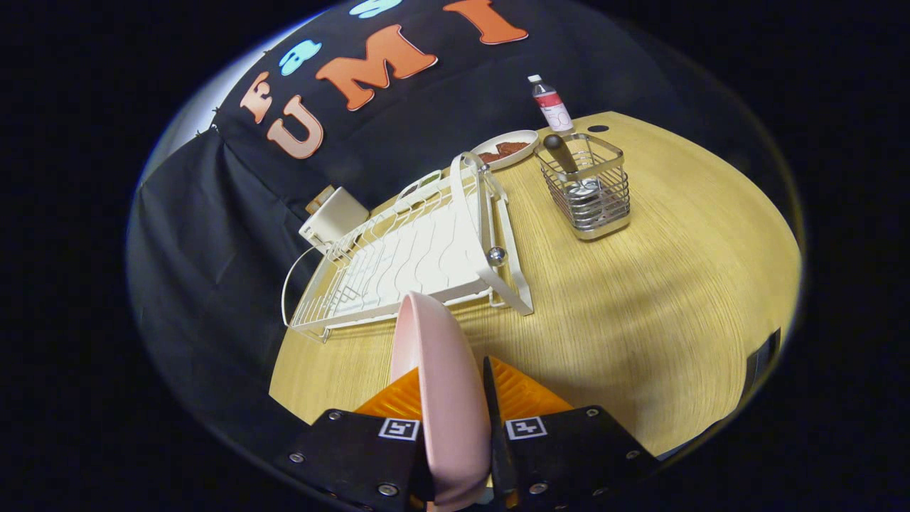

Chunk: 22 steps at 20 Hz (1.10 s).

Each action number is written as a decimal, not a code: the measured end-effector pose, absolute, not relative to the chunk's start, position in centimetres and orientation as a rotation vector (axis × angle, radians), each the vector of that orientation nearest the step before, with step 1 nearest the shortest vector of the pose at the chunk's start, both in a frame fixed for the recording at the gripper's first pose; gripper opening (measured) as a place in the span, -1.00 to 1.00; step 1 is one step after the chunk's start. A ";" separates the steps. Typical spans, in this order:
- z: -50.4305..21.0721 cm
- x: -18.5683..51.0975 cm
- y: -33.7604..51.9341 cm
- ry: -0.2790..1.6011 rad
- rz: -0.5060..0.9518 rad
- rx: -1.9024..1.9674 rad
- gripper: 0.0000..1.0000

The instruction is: Take the plate from the dish rack, then take the spoon from the basket and place it into the plate.

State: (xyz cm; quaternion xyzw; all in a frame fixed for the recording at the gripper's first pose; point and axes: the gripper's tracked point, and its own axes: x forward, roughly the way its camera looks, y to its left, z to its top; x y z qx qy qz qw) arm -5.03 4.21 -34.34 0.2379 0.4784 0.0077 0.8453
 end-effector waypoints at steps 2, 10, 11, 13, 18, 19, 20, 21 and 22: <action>-34.9 -5.2 3.9 1.014 0.017 0.515 -0.39; -36.8 -5.1 2.3 1.007 0.025 0.383 -0.13; -37.0 -5.1 1.9 1.001 0.018 0.355 -0.10; -37.0 -4.7 1.5 0.983 0.006 0.324 0.02; -37.8 -4.3 0.1 0.961 -0.040 0.235 0.37; -37.9 -4.3 -0.6 0.956 -0.061 0.190 0.39; -37.9 -4.1 -1.4 0.944 -0.076 0.142 0.38; -37.5 -3.8 -1.9 0.922 -0.078 0.106 0.37; -37.1 -3.5 -2.1 0.907 -0.076 0.087 0.36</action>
